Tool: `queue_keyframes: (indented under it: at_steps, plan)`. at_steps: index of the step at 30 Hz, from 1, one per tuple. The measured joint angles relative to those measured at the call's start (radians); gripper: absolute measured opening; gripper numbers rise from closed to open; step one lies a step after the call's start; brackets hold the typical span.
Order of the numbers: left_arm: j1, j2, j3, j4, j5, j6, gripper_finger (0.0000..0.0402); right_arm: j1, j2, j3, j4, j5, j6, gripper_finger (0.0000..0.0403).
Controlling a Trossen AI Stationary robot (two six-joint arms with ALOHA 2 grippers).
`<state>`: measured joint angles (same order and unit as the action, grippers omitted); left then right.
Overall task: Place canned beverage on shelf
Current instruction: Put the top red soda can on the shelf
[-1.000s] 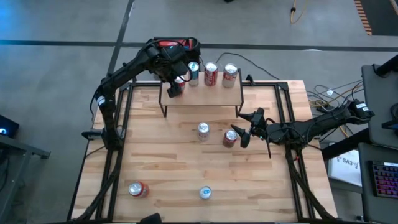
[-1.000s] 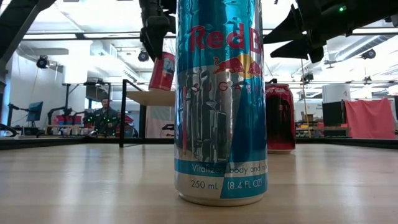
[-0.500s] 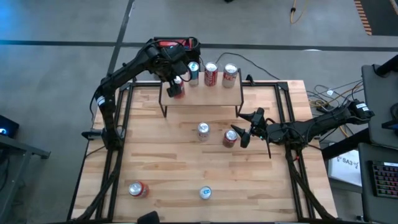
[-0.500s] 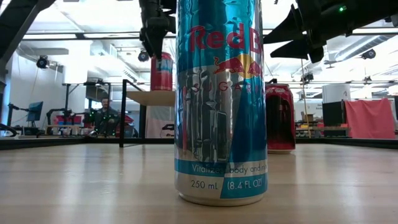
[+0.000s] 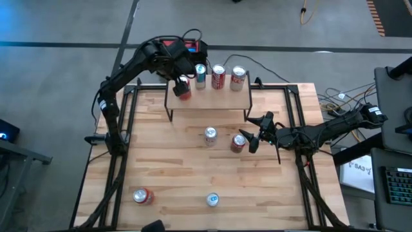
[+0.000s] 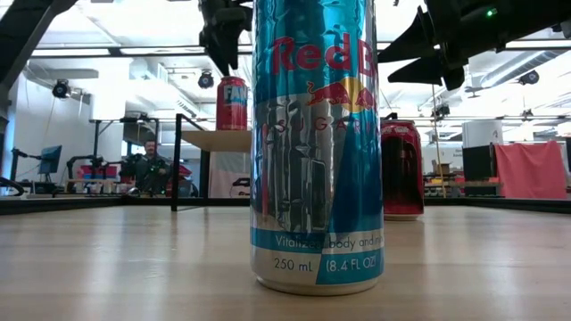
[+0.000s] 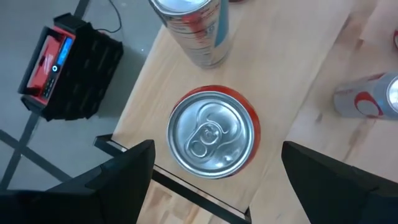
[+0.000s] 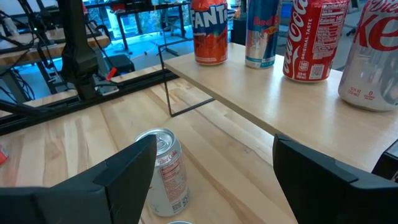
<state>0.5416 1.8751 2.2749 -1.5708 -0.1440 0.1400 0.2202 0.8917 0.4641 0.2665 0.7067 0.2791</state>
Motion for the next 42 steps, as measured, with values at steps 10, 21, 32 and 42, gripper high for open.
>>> queue_keyframes:
  at_steps: [10, 21, 32, 42]
  plan:
    - [0.005, 0.02, -0.003, 0.0, 0.025, 0.002, 0.0333, 0.0, 0.0, 0.0, 0.0, 0.0, 0.0, 0.0299]
    - [0.024, 0.055, -0.003, 0.0, 0.022, -0.004, 0.033, 0.0, 0.0, 0.0, 0.0, 0.0, 0.0, 0.0299]
    - [0.026, 0.059, -0.003, 0.003, 0.023, -0.016, 0.0231, 0.0, 0.0, 0.0, 0.0, 0.0, 0.0, 0.0299]
    - [0.026, 0.057, -0.002, 0.003, 0.03, 0.036, 0.0234, 0.0, 0.0, 0.0, 0.0, 0.0, 0.0, 0.0299]
